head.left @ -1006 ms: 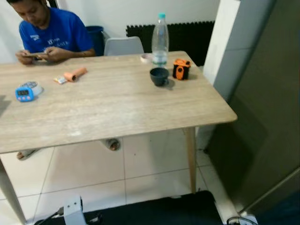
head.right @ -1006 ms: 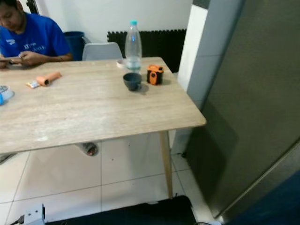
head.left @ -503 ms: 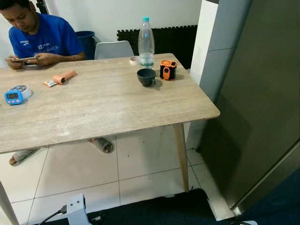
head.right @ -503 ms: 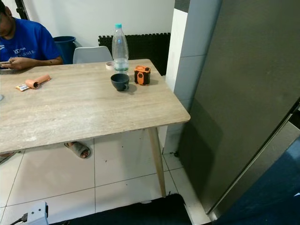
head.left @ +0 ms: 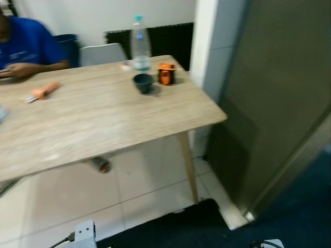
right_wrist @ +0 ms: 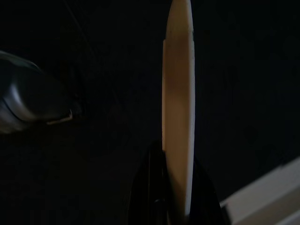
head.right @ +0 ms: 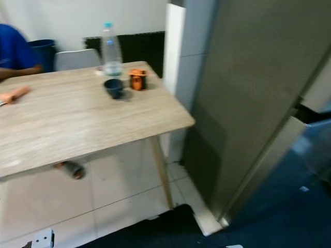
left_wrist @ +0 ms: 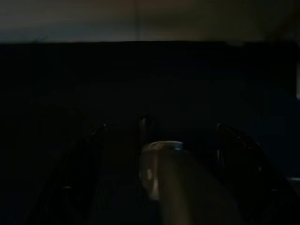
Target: Restocking fridge
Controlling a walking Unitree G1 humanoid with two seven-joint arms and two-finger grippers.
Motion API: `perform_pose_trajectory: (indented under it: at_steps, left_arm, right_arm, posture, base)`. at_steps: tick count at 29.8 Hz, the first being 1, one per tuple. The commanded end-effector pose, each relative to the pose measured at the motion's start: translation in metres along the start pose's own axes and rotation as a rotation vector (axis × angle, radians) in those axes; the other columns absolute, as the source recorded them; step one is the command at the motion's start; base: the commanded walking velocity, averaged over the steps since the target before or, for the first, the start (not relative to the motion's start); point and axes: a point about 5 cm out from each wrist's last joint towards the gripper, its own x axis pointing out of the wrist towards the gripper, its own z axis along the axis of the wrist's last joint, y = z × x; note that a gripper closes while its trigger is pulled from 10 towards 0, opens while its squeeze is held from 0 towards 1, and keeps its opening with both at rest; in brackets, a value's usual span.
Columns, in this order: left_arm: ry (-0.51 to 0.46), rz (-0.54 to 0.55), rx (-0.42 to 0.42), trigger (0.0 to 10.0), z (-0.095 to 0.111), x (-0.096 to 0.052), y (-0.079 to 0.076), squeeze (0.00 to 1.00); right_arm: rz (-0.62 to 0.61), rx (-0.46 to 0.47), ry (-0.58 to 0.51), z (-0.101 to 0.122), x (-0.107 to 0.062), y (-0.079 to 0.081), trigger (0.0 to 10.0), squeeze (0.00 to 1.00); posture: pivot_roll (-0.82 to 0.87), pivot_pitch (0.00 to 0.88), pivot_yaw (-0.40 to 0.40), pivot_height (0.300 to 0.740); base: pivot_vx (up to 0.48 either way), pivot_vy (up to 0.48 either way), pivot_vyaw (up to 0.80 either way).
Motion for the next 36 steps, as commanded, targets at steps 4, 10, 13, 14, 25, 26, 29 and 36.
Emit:
perform_pose_trajectory:
  at_steps: [4,10,13,14,25,26,29,36]
  left_arm:
    - [0.032,-0.021,0.037,10.0,-0.0080,0.0001,-0.0064,0.00]
    - [0.032,-0.025,0.055,10.0,-0.0073,0.0003,-0.0069,0.00]
    - [0.032,-0.027,0.067,10.0,-0.0065,0.0004,-0.0069,0.00]
    - [0.033,-0.026,0.070,10.0,-0.0066,0.0003,-0.0067,0.00]
    - [0.046,-0.028,0.094,10.0,-0.0093,-0.0003,-0.0056,0.00]
    - [0.047,-0.028,0.096,10.0,-0.0095,-0.0004,-0.0057,0.00]
    - [0.047,-0.029,0.098,10.0,-0.0097,-0.0004,-0.0059,0.00]
    - [0.046,-0.030,0.101,10.0,-0.0091,0.0000,-0.0071,0.00]
  right_arm:
    - [0.007,0.007,0.012,-0.0024,-0.0001,0.0015,10.0,0.00]
    - [0.010,0.002,0.009,-0.0008,0.0001,0.0019,10.0,0.00]
    - [0.012,-0.003,0.007,0.0002,0.0002,0.0021,10.0,0.00]
    - [0.013,-0.007,0.006,0.0007,0.0003,0.0023,10.0,0.00]
    - [0.025,-0.022,0.004,0.0011,0.0005,0.0063,10.0,0.00]
    - [0.025,-0.023,0.004,0.0011,0.0005,0.0064,10.0,0.00]
    - [0.027,-0.025,0.003,0.0011,0.0005,0.0068,10.0,0.00]
    - [0.029,-0.029,0.001,0.0021,0.0006,0.0070,10.0,0.00]
  posture:
    - [-0.09,0.036,-0.008,0.740]
    - [-0.09,0.029,-0.007,0.740]
    - [-0.09,0.028,-0.007,0.740]
    - [-0.09,0.028,-0.007,0.740]
    - [-0.08,0.022,-0.002,0.740]
    - [-0.08,0.022,-0.002,0.740]
    - [-0.08,0.022,-0.002,0.740]
    - [-0.08,0.024,0.001,0.740]
  base:
    - [0.000,0.000,-0.80]
    - [0.000,0.000,-0.80]
    - [0.000,0.000,-0.80]
    - [0.000,0.000,-0.80]
    - [0.000,0.000,-0.80]
    - [0.000,0.000,-0.80]
    - [0.000,0.000,-0.80]
    - [0.000,0.000,-0.80]
